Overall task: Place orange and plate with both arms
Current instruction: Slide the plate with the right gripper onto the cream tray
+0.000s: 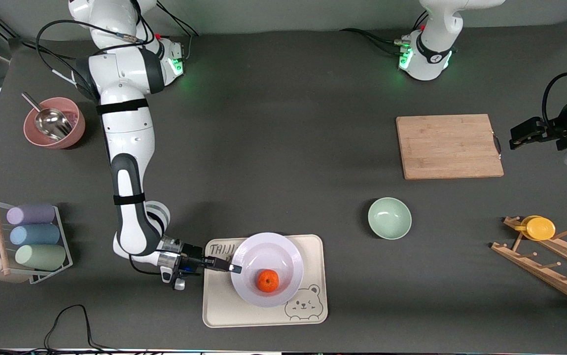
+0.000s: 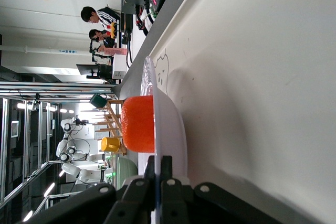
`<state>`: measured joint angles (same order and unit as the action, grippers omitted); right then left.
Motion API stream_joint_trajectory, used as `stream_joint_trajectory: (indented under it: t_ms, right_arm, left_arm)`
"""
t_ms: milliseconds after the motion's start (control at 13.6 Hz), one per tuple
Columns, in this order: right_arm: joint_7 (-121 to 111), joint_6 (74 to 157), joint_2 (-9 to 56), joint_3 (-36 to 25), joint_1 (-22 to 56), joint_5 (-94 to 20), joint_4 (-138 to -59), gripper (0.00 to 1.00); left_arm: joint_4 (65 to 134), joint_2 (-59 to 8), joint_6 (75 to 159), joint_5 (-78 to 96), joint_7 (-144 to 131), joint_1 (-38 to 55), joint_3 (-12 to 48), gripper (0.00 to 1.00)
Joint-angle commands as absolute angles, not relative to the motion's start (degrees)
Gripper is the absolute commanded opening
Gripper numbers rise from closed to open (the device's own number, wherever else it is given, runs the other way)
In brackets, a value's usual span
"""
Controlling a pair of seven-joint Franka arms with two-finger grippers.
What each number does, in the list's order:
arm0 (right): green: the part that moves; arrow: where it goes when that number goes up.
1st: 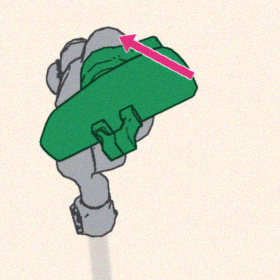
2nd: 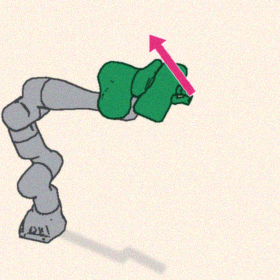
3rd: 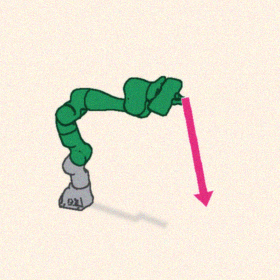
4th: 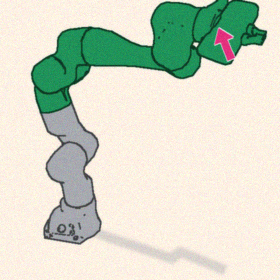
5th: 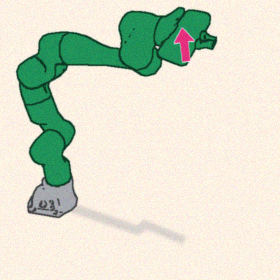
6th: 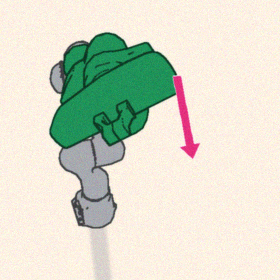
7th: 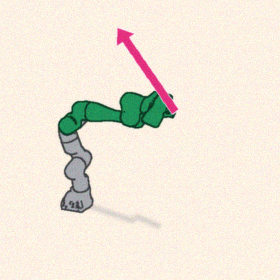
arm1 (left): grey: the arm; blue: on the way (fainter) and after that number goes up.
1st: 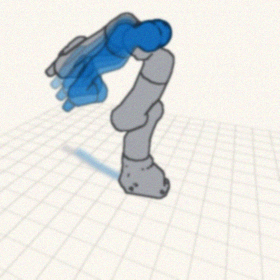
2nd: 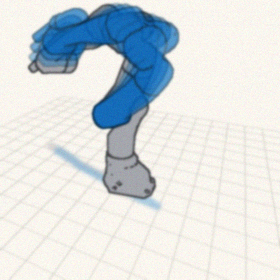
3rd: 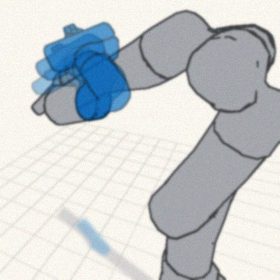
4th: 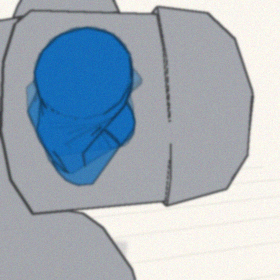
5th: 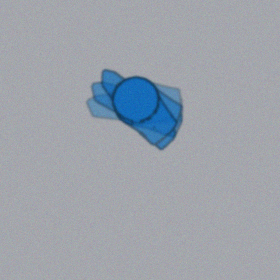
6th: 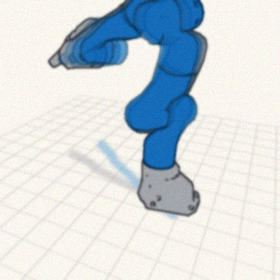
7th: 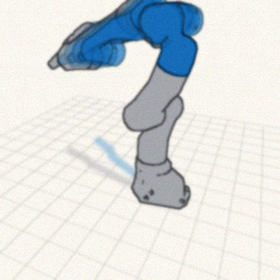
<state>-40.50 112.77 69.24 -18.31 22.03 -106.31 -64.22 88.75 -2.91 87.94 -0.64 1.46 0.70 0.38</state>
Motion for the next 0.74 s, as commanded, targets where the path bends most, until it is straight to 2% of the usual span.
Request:
stream_joint_trajectory:
  t_ms: [0, 74, 294, 442, 663]
  right_arm:
    - [-43.3, 113.2, 70.2, -17.5, 21.2, -107.8, -61.9, 0.0]
    - [-43.4, 113.3, 70.2, -17.5, 21.2, -107.8, -61.9, 0.03]
    - [-43.2, 113.3, 70.1, -17.6, 21.2, -107.8, -61.8, 0.4]
    - [-42.7, 113.6, 69.9, -17.8, 21.2, -107.7, -61.9, 1.0]
    - [-41.3, 113.6, 68.1, -20.4, 21.5, -103.7, -62.1, 1.0]
  left_arm:
    - [89.4, -2.0, 88.1, -0.3, 2.2, 1.5, -0.3, 1.0]
    - [89.4, -2.0, 88.1, -0.3, 2.2, 1.5, -0.3, 1.0]
    - [89.5, -2.0, 88.1, -0.3, 2.2, 1.5, -0.3, 1.0]
    - [89.5, -2.0, 88.1, -0.3, 2.1, 1.5, -0.3, 1.0]
    - [89.4, -2.0, 88.1, -0.3, 2.1, 1.6, -0.3, 1.0]
